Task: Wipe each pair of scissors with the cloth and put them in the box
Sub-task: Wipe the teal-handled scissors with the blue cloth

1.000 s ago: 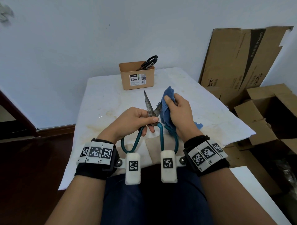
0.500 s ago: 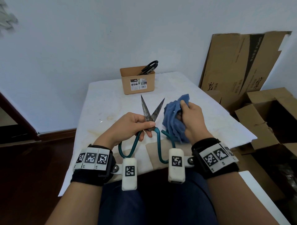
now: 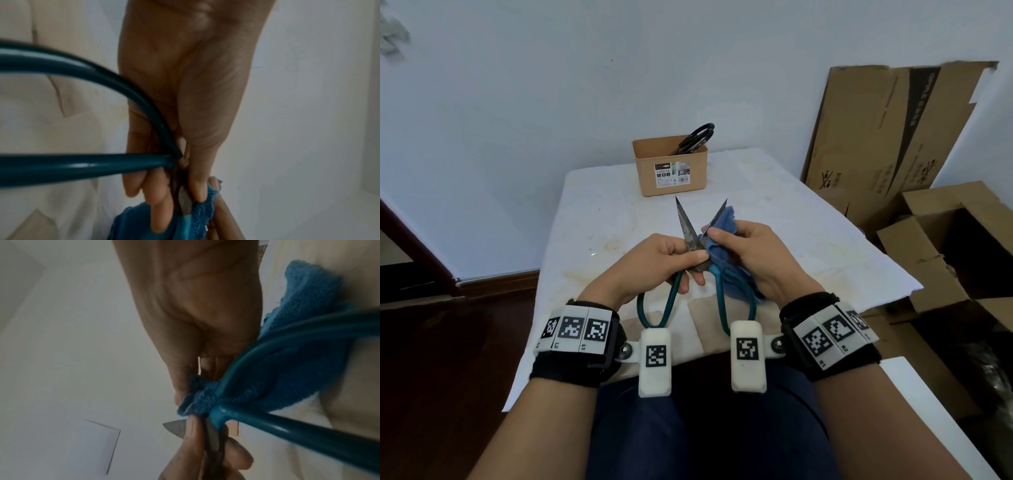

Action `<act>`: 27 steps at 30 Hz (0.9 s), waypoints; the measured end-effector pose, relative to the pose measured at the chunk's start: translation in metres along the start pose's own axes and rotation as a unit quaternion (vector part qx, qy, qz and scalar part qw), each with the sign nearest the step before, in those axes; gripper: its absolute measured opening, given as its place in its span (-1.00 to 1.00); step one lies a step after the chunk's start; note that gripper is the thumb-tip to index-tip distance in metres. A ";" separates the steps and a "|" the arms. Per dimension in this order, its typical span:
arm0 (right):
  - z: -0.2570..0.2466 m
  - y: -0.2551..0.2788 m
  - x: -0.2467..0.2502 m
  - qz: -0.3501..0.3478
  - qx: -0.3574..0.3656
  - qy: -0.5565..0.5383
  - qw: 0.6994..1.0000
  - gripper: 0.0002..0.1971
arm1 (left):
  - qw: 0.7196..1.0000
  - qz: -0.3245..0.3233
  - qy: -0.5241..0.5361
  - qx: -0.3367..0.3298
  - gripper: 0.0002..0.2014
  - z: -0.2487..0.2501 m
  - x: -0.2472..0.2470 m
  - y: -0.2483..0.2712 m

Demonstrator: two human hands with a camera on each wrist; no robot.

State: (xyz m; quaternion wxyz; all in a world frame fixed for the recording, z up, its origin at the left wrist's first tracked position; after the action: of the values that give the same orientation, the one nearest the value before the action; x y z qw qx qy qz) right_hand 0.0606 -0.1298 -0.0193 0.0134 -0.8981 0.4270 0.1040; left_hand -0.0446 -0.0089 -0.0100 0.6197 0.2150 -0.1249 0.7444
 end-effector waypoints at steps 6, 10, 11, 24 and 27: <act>0.003 -0.001 0.003 0.017 0.012 -0.004 1.000 -0.88 | 0.999 -0.017 -0.047 0.004 -0.75 0.004 0.000 -0.002; 0.007 0.001 0.006 0.037 0.020 -0.019 0.999 -0.85 | 0.996 -0.022 -0.082 0.008 -0.75 0.007 0.002 -0.003; 0.008 0.001 0.007 0.043 0.022 -0.027 0.998 -0.86 | 0.996 -0.022 -0.087 0.006 -0.75 0.008 0.001 -0.004; -0.008 -0.001 0.036 0.119 0.021 -0.150 0.981 -0.83 | 0.988 -0.052 -0.141 0.015 -0.67 0.008 0.000 0.005; -0.026 -0.004 0.055 0.134 0.049 -0.116 0.983 -0.82 | 0.990 -0.050 -0.126 0.029 -0.65 -0.002 0.003 0.009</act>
State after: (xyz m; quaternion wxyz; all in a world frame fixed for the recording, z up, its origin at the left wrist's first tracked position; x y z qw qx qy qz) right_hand 0.1022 -0.1722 -0.0053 0.0922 -0.8128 0.5440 0.1871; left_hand -0.0537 -0.0074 -0.0093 0.6291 0.3314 -0.1694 0.6824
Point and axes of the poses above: each hand's wrist, its own y-axis away from the middle knuckle, its own x-axis out of the back of the hand, z = x × y, the point moved 4 cm from there along -y, towards the middle knuckle, and after that the axes turned 8 degrees about -y, right-handed, at the moved point
